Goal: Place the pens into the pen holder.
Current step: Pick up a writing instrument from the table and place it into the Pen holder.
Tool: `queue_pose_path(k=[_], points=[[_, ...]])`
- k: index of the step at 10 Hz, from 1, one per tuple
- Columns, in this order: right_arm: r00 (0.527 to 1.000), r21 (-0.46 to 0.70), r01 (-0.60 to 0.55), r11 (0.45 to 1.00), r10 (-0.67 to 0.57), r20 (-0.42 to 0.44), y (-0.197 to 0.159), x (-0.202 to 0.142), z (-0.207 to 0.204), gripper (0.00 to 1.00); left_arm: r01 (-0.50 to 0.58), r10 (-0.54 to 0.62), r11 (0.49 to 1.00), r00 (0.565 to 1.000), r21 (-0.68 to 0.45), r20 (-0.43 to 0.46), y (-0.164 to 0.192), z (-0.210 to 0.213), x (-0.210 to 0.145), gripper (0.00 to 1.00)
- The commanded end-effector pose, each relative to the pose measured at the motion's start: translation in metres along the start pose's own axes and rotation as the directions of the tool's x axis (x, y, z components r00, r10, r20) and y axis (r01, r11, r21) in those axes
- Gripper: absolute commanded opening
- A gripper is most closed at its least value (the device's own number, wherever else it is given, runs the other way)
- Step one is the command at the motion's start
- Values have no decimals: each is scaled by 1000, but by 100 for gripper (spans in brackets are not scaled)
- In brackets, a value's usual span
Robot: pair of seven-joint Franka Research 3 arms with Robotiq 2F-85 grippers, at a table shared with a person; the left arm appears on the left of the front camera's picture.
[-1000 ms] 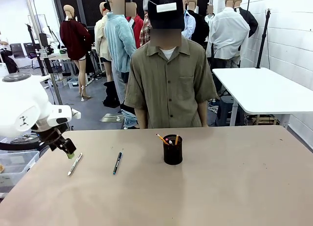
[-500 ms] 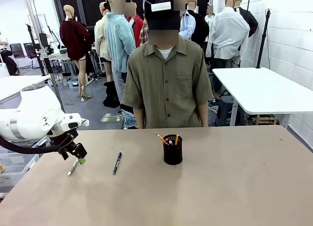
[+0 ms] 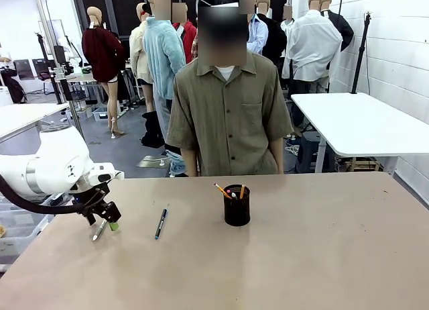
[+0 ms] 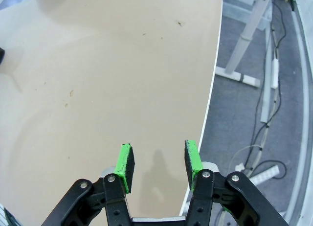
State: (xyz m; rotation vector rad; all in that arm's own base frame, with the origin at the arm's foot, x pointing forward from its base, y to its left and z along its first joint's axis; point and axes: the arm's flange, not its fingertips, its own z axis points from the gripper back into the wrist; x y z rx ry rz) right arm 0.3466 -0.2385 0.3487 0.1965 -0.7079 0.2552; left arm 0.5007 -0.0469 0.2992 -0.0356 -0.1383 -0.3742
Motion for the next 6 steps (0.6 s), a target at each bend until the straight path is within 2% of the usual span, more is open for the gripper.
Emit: queue_pose_path(k=[1, 2, 6], points=[[1000, -9, -7, 1000, 7, -10, 0, 0, -2, 54, 21, -21, 1000, 1000, 3, -11, 4, 2, 0, 100], [1000, -9, -7, 1000, 7, -10, 0, 0, -2, 54, 19, -19, 1000, 1000, 20, -16, 4, 3, -1, 86], [1000, -9, -7, 1000, 7, -10, 0, 0, -2, 54, 23, -22, 1000, 998, 19, -64, 4, 4, -4, 6]])
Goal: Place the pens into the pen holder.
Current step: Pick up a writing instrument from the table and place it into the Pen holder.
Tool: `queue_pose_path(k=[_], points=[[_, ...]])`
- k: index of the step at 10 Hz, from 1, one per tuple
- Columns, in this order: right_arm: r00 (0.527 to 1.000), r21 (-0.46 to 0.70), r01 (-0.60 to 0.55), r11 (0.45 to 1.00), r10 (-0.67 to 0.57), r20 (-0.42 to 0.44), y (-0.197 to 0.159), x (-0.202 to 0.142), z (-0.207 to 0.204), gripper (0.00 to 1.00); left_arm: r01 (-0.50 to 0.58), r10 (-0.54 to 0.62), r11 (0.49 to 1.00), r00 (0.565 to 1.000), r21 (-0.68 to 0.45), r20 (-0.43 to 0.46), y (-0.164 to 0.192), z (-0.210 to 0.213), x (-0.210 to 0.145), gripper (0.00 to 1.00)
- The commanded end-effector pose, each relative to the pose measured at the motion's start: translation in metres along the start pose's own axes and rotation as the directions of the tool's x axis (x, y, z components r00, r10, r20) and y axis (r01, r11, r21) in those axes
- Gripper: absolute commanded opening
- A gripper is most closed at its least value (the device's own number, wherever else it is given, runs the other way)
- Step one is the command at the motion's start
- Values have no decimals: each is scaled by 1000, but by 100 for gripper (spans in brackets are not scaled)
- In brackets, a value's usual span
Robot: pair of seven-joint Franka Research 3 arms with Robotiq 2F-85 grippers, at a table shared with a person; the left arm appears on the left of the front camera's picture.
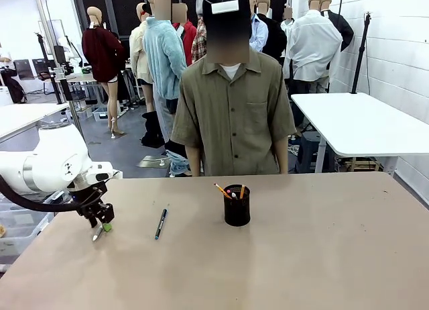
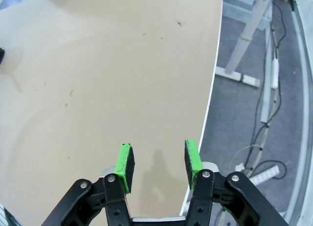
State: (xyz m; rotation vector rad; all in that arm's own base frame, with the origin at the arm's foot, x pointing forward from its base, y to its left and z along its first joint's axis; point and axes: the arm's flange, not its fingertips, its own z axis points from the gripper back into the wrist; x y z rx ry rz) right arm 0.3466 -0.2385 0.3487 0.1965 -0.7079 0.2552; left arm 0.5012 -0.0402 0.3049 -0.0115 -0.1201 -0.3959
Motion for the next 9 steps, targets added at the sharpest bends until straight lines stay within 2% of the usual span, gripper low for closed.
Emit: queue_pose_path(k=[1, 5, 6, 7, 9], points=[[1000, -9, -7, 1000, 7, -10, 0, 0, -2, 54, 10, -9, 1000, 998, 8, -56, -3, -1, -4, 0], [1000, -9, -7, 1000, 7, -10, 0, 0, -2, 54, 33, -32, 999, 995, 3, -93, -5, 6, -7, 0], [1000, -9, -7, 1000, 7, -10, 0, 0, -2, 54, 57, -58, 998, 998, -10, -40, -1, 18, -11, 0], [1000, -9, -7, 1000, 7, -10, 0, 0, -2, 54, 123, -120, 991, 991, -44, 62, 2, 41, -20, 0], [1000, -9, -7, 1000, 7, -10, 0, 0, -2, 54, 250, -211, 959, 946, -136, 247, 6, 80, -38, 0]])
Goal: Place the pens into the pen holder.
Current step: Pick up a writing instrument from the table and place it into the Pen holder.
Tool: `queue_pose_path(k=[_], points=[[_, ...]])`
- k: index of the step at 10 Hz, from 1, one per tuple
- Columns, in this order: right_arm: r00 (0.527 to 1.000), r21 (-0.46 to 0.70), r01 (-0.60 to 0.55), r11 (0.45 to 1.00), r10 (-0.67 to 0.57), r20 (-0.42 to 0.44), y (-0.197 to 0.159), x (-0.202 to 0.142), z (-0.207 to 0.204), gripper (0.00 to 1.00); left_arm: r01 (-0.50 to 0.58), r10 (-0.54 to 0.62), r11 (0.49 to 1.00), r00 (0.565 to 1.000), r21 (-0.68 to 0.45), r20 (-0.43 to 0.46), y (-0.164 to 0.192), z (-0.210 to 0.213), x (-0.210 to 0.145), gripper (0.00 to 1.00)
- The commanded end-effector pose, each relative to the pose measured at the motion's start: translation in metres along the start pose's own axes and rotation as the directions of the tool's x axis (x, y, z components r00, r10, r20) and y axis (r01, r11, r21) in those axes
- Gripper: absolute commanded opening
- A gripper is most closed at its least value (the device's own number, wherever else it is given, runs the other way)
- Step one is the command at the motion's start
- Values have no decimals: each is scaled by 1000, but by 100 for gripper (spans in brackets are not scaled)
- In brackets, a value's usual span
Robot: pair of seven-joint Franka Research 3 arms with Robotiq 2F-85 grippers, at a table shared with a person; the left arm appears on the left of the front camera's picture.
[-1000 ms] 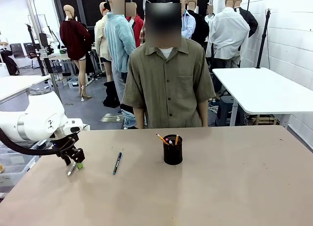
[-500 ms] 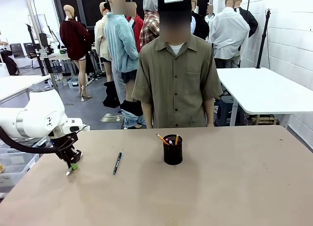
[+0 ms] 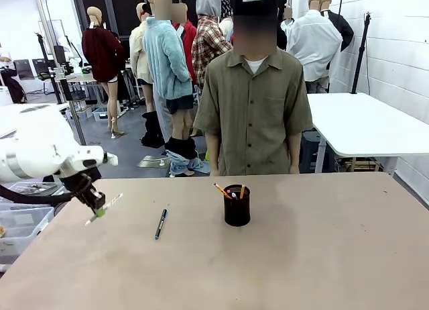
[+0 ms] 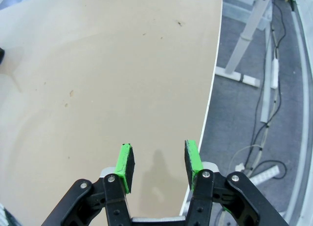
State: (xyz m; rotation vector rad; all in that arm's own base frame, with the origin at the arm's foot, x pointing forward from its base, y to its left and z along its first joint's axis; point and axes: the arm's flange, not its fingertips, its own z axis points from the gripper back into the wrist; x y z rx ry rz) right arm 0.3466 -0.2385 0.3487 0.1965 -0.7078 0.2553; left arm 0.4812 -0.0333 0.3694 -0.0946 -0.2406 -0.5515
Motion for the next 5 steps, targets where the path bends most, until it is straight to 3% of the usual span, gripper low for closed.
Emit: queue_pose_path(k=[1, 2, 3, 5], points=[[1000, -9, -7, 1000, 7, -10, 0, 0, -2, 54, 189, -149, 968, 962, -168, 228, -3, 35, -29, 0], [1000, -9, -7, 1000, 7, -10, 0, 0, -2, 54, 315, -217, 922, 902, -225, 374, -16, 50, -32, 0], [1000, -9, -7, 1000, 7, -10, 0, 0, -2, 54, 388, -246, 884, 860, -260, 448, -22, 56, -31, 0], [1000, -9, -7, 1000, 7, -10, 0, 0, -2, 54, 514, -217, 805, 720, -296, 659, -41, 65, -8, 0]])
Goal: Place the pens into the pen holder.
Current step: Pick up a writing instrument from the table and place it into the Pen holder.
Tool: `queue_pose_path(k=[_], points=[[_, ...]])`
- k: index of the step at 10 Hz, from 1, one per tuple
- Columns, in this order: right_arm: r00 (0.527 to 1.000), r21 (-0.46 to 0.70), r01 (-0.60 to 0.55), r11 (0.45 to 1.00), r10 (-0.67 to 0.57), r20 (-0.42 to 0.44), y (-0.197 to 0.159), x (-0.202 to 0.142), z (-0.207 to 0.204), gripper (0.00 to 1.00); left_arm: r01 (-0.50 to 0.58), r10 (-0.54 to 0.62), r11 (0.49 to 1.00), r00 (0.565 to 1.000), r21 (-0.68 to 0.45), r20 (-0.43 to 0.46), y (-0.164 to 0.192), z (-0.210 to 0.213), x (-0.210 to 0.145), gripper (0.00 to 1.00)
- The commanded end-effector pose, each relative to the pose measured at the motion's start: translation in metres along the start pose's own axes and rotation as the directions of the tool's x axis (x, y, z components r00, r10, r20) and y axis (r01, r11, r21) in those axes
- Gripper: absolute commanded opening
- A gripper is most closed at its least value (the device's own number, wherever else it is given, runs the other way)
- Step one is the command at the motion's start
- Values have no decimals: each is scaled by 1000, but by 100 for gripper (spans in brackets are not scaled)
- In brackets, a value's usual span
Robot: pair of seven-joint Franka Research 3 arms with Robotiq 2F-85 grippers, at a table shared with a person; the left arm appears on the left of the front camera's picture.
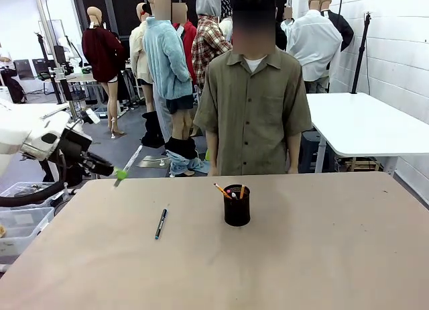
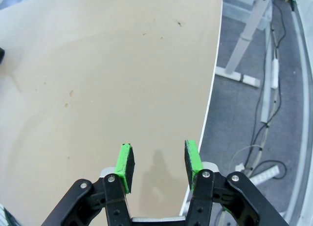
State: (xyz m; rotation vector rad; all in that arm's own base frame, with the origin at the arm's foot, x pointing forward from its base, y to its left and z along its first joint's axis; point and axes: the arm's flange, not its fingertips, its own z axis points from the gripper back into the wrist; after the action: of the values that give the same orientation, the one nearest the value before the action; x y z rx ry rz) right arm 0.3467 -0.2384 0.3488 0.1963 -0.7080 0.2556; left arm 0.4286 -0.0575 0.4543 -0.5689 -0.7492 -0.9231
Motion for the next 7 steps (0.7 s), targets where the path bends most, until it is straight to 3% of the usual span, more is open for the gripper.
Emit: queue_pose_path(k=[1, 2, 3, 4, 6, 7], points=[[1000, -9, -6, 1000, 6, -10, 0, 0, -2, 54, 87, -50, 978, 980, -190, 193, 4, -22, -2, 0], [1000, -9, -6, 1000, 6, -10, 0, 0, -2, 54, 141, -69, 962, 955, -234, 290, -4, -30, 11, 0], [1000, -9, -6, 1000, 6, -10, 0, 0, -2, 54, 89, -18, 969, 955, -230, 295, -10, -41, 20, 0], [1000, -9, -6, 1000, 6, -10, 0, 0, -2, 54, 113, -81, 984, 971, -136, 223, -16, -13, 18, 0], [1000, -9, -6, 1000, 6, -10, 0, 0, -2, 54, 113, -81, 984, 971, -136, 223, -16, -13, 18, 0], [1000, -9, -6, 1000, 6, -10, 0, 0, -2, 54, 125, -77, 978, 962, -170, 263, -17, -24, 22, 0]])
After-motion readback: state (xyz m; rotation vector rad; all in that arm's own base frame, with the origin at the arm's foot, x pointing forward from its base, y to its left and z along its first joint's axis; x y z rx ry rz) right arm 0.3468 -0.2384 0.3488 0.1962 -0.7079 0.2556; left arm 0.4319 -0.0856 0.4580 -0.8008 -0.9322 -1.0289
